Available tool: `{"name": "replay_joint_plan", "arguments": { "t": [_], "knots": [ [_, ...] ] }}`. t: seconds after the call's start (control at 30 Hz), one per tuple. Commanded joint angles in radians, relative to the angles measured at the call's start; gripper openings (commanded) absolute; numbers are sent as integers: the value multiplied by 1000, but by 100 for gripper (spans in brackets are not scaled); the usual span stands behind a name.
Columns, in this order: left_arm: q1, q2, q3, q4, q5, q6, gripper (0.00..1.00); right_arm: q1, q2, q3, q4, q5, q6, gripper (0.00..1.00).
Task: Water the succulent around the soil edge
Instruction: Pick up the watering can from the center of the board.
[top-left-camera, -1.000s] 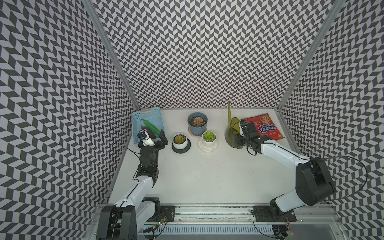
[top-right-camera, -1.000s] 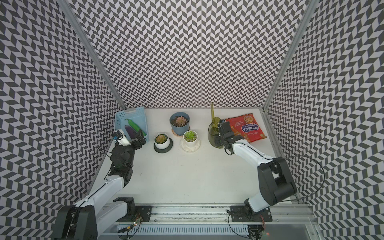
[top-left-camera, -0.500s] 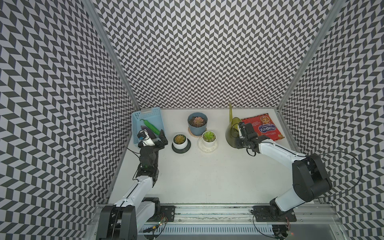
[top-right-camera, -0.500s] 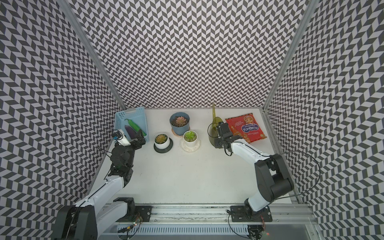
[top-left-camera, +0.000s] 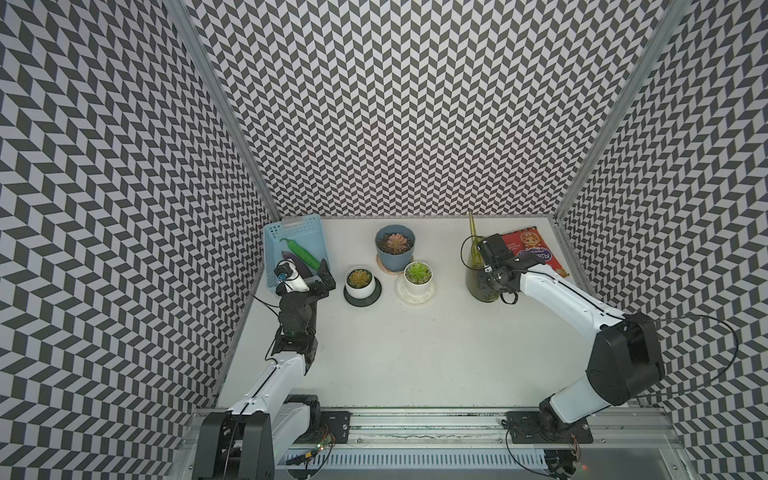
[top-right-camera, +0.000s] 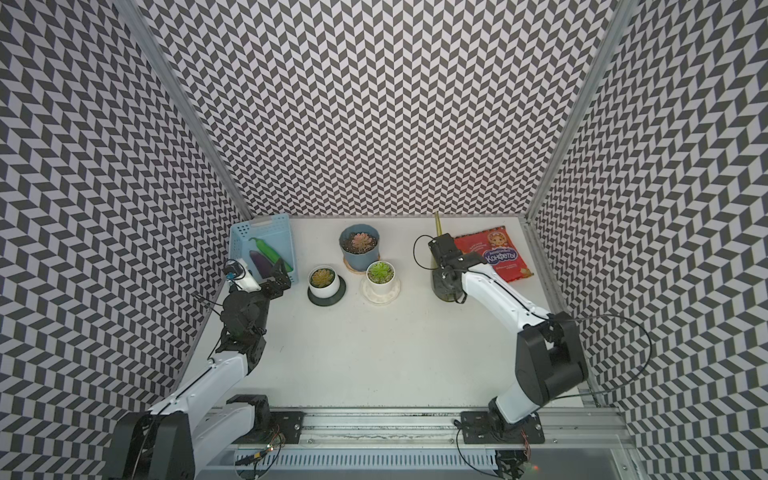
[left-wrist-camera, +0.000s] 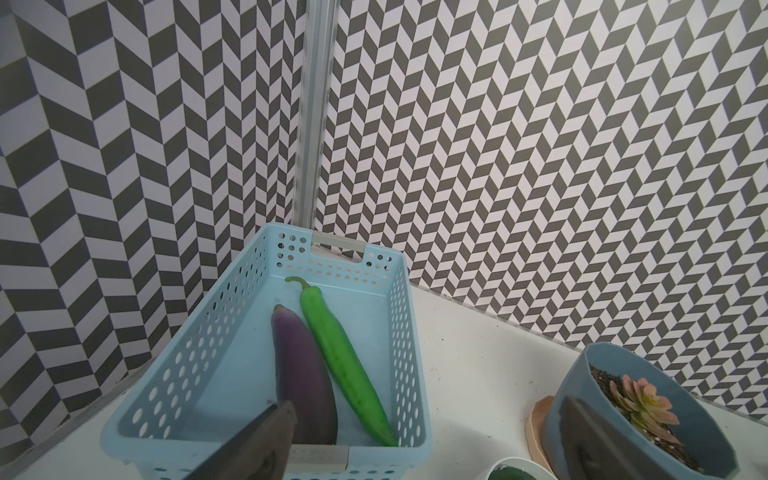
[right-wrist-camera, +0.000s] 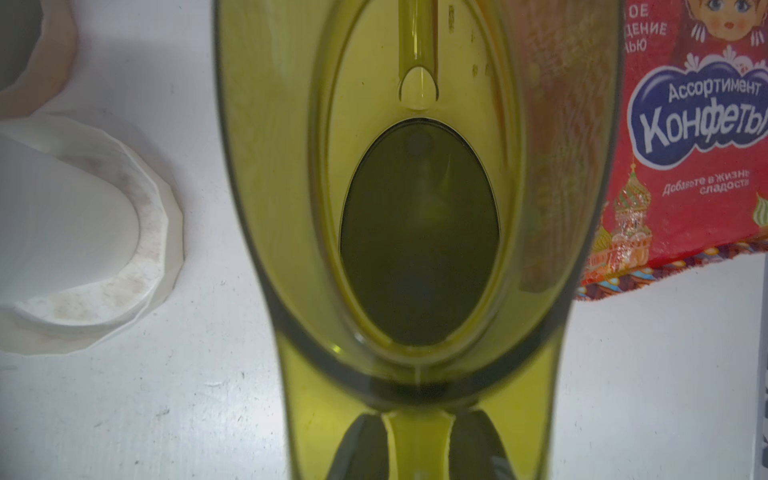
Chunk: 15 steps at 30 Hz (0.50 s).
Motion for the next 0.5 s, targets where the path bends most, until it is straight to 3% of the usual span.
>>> {"name": "replay_joint_plan", "arguments": {
  "t": [0.0,0.47],
  "knots": [
    [-5,-19,35,-6,-14,11,100,18,-55,65,-106,30,15,0],
    [-5,-24,40,-7,-16,13,100,63,-191,246,-379,-181,-40,0]
  ]
}}
